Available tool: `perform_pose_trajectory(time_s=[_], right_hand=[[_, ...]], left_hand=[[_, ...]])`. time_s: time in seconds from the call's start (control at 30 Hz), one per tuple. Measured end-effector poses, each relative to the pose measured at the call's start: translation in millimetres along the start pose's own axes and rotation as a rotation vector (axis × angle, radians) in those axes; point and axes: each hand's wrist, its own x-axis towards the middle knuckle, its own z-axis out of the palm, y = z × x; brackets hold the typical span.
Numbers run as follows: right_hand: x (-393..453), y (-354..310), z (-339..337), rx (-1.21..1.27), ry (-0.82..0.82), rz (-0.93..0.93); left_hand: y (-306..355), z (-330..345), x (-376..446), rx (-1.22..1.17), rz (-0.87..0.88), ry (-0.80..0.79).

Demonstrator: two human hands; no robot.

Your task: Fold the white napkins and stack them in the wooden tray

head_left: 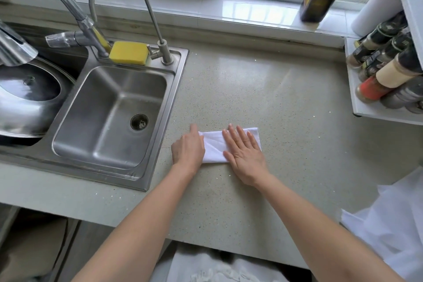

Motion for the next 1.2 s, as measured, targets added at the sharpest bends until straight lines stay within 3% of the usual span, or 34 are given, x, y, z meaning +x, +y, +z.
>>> perform_pose_trajectory(time_s=[0.07,0.1,0.17,0.23,0.27,0.4,0.47,0.53,0.6,0.73,0.8,0.97,1.07,1.2], right_hand=[[0,0,-1,0.002,-0.010,0.003],[0,0,-1,0.008,-0.009,0.007],[0,2,-2,0.018,-0.019,-0.004],[0,8,-4,0.021,-0.031,-0.012],[-1,13,-5,0.016,-0.025,0.009],[-8,43,-26,-0.061,-0.074,0.132],[-6,48,-42,-0.087,-0.096,0.123],[0,47,-52,-0.085,-0.013,0.092],[9,41,-56,-0.049,0.053,0.097],[37,41,-68,0.139,-0.218,0.271],[40,40,-73,0.241,-0.243,0.302],[28,0,-106,1.041,0.019,0.417],[30,-53,-125,1.158,0.098,0.323],[33,-151,-127,1.211,0.125,0.219]], left_hand=[[1,10,-8,0.028,0.204,0.243],[2,15,-11,0.051,0.326,0.288],[1,27,-17,0.173,0.465,0.105],[-4,36,-21,0.199,0.376,-0.132],[-7,37,-22,0.202,0.336,-0.162],[-9,30,-20,0.272,0.281,-0.160],[-10,22,-15,0.237,0.248,-0.085],[-8,13,-9,0.133,0.185,0.008],[-3,7,-1,0.017,0.090,-0.037],[8,-3,15,-0.143,-0.153,-0.243],[11,-6,13,-0.171,-0.186,-0.249],[-10,-41,-2,-0.685,-0.265,0.097],[-40,-73,-21,-0.899,-0.289,0.309],[-112,-108,-66,-0.950,-0.293,0.488]])
